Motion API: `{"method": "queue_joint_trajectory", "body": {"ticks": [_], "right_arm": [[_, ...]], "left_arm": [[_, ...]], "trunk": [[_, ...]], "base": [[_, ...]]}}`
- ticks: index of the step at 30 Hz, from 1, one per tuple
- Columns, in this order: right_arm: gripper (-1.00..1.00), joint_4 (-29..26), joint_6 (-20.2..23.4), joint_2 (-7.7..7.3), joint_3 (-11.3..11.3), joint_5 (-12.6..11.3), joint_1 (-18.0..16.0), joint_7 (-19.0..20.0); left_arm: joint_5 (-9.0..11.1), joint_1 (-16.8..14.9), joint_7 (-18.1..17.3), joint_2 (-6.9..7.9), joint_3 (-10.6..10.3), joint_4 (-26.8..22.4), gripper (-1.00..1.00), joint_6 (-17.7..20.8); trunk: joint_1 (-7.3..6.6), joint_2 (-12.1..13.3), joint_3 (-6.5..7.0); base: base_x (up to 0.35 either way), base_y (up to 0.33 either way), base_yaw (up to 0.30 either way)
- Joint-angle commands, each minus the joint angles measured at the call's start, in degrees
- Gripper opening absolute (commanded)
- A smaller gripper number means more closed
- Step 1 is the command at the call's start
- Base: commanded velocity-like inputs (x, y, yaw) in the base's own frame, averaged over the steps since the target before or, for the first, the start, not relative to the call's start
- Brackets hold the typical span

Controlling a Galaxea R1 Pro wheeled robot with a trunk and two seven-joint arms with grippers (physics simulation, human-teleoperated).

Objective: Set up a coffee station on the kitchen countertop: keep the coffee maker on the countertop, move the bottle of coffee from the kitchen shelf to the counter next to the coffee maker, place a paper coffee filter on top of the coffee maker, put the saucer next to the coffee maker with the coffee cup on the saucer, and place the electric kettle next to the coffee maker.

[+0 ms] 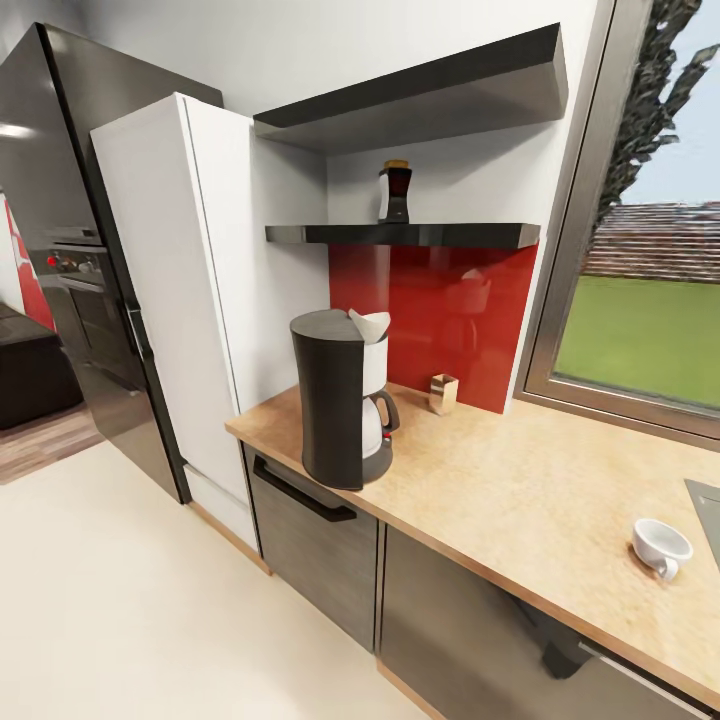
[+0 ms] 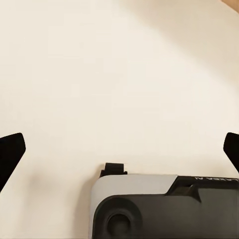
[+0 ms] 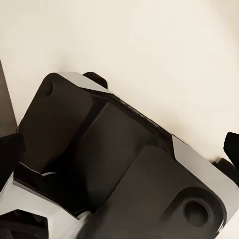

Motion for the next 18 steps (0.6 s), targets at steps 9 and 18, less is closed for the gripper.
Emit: {"method": "queue_joint_trajectory", "body": {"ticks": [9, 18], "right_arm": [[1.00, 0.1, -0.3, -0.02, 0.4, -1.3, 0.0, -0.3], [1.00, 0.1, -0.3, 0.12, 0.4, -10.9, 0.0, -8.8]], "left_arm": [[0.1, 0.0, 0.0, -0.01, 0.1, 0.0, 1.00, -0.1], [0.1, 0.0, 0.0, 0.01, 0.1, 0.0, 1.00, -0.1]], "trunk": [[0.01, -0.1, -0.06], [0.01, -0.1, 0.06]], "base": [[0.000, 0.000, 0.000], [0.000, 0.000, -0.108]]}}
